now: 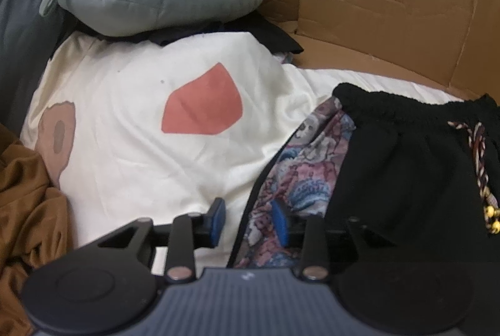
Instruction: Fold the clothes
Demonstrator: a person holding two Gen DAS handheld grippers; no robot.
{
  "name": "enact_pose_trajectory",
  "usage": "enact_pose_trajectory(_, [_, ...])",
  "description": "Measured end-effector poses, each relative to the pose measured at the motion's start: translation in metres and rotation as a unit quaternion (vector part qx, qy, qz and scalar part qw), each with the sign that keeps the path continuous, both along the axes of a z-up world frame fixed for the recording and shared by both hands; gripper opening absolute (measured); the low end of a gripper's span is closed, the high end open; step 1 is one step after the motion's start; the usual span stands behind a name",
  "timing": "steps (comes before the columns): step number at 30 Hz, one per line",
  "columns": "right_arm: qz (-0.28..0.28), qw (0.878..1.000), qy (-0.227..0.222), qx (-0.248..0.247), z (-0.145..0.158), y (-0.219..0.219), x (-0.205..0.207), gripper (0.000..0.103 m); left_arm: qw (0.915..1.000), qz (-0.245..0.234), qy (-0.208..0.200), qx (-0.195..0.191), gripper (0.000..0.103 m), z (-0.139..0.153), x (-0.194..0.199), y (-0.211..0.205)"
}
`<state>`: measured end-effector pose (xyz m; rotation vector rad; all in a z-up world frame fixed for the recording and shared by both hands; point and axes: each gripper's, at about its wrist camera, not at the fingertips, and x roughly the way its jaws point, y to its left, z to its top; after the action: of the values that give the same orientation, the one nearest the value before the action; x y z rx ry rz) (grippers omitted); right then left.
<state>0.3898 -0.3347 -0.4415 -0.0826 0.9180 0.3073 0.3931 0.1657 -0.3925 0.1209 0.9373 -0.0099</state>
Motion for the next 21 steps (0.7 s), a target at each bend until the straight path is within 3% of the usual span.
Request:
enact_pose_trajectory(5, [-0.021,1.000,-0.003,-0.009,0.001,-0.007,0.002,0.054,1.0000,-0.003,0.001,0.003,0.036,-0.001,0.001,-0.001])
enact_pose_trajectory(8, [-0.030,1.000,-0.001,0.002,-0.001,-0.009,0.001,0.053,0.9999,-0.010,0.002,-0.001,0.034,-0.002,0.002,0.001])
enact_pose_trajectory(10, [-0.024,1.000,0.009,0.017,0.000,-0.010,0.002,0.039,0.9997,-0.019,0.007,-0.011,0.022,-0.002,0.004,0.003])
enact_pose_trajectory(11, [-0.021,0.999,0.015,0.026,0.000,-0.010,0.003,0.023,0.9995,-0.026,0.010,-0.013,0.013,-0.001,0.005,0.003])
enact_pose_trajectory(12, [-0.012,0.999,0.018,0.027,0.002,-0.008,0.003,0.010,0.9992,-0.036,0.012,-0.010,0.009,0.000,0.005,0.001])
enact_pose_trajectory(13, [-0.002,1.000,0.017,0.023,0.002,-0.004,0.003,0.006,0.9990,-0.043,0.012,-0.005,0.008,0.001,0.005,0.000])
enact_pose_trajectory(21, [-0.002,0.999,-0.027,-0.042,0.017,-0.005,0.001,0.003,0.9988,-0.038,-0.014,0.027,0.006,0.011,0.005,0.005])
